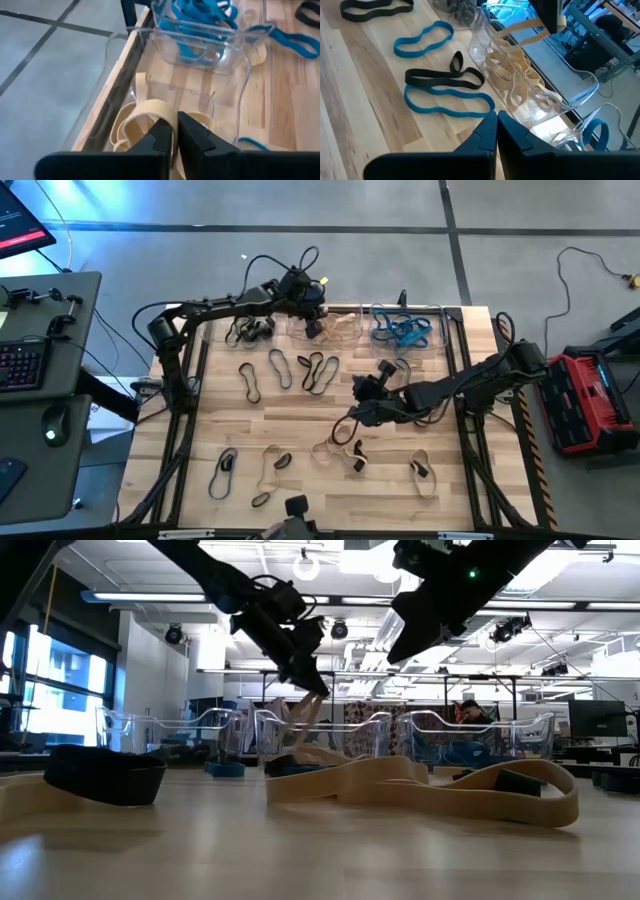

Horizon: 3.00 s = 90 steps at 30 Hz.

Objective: Sort rubber bands into baskets
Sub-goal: Put the brown rubber band into the middle transparent bin, then put the blue rubber band into the right transparent bin

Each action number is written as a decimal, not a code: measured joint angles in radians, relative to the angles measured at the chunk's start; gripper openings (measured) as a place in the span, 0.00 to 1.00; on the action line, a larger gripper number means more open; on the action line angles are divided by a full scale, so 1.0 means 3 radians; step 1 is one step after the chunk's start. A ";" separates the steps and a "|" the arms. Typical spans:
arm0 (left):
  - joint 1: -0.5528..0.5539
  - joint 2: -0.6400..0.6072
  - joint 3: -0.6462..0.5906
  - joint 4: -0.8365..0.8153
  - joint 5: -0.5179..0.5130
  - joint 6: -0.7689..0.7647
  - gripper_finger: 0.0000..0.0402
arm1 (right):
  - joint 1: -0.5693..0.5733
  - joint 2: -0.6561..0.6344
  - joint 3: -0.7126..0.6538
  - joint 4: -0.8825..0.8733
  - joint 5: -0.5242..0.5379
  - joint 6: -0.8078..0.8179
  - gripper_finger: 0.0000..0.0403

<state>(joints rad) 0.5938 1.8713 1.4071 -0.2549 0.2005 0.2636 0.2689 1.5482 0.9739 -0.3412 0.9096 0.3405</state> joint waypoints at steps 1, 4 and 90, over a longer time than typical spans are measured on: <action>-0.0006 -0.0001 0.0000 -0.0020 -0.0001 0.0007 0.07 | 0.0000 0.0000 0.0001 -0.0008 -0.0002 0.0001 0.00; -0.0042 -0.0008 0.0000 -0.0041 0.0001 0.0010 0.15 | 0.0001 0.0000 -0.0001 -0.0069 -0.0013 0.0035 0.00; -0.1731 -0.1977 -0.3012 0.2716 -0.0020 -0.0692 0.43 | -0.0405 -0.0127 0.0262 -0.2282 0.0033 0.2225 0.01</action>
<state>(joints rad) 0.0746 1.2781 0.5034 0.5601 0.1944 0.0561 0.1474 1.5101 1.0526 -1.0259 0.9195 1.0080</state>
